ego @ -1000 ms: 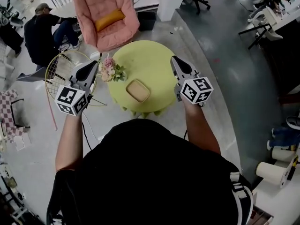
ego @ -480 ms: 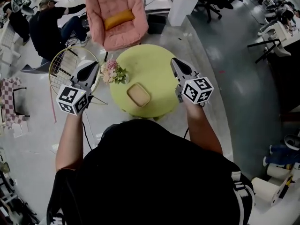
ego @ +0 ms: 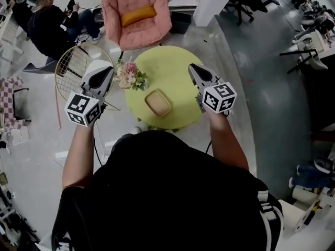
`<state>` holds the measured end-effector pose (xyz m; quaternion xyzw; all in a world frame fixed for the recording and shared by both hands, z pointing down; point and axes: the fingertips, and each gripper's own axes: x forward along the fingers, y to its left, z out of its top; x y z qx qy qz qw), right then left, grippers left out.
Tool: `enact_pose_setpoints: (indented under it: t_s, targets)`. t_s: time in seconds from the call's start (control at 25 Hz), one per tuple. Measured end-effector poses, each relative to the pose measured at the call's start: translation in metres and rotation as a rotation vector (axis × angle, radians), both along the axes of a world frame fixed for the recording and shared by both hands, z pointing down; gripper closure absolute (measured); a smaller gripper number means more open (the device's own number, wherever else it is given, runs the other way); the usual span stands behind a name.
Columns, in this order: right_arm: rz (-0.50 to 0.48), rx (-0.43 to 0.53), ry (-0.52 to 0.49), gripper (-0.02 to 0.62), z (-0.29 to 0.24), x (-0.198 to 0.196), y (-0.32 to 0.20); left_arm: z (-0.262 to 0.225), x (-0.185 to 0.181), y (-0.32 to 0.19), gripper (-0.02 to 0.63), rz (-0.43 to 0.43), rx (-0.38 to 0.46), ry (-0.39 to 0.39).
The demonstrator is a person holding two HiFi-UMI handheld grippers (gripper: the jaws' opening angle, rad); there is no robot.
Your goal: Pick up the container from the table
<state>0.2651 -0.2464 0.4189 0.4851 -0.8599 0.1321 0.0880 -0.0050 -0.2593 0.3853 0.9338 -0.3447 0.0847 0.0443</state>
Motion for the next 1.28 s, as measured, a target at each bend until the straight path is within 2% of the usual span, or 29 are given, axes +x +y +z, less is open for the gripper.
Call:
enact_pose_setpoints:
  t_s: [0.2,0.64,0.84,1.04,1.28]
  targets:
    - [-0.012,-0.027,0.016,0.574,0.016,-0.009,-0.009,0.007,-0.003,-0.003,0.588,0.009,-0.009,0.009]
    - [-0.090,-0.121,0.118,0.563,0.059,-0.031,-0.025,0.016,-0.016,-0.004,0.588,0.014,-0.007,0.049]
    - [-0.113,-0.178,0.113,0.550,0.082,-0.035,-0.029,0.017,-0.025,-0.003,0.588,0.005,-0.018,0.064]
    - [-0.138,-0.214,0.215,0.528,0.118,-0.037,-0.031,0.022,-0.033,-0.005,0.588,-0.008,-0.034,0.059]
    - [-0.165,-0.268,0.189,0.522,0.152,-0.049,-0.031,0.036,-0.047,-0.004,0.588,-0.049,-0.059,0.050]
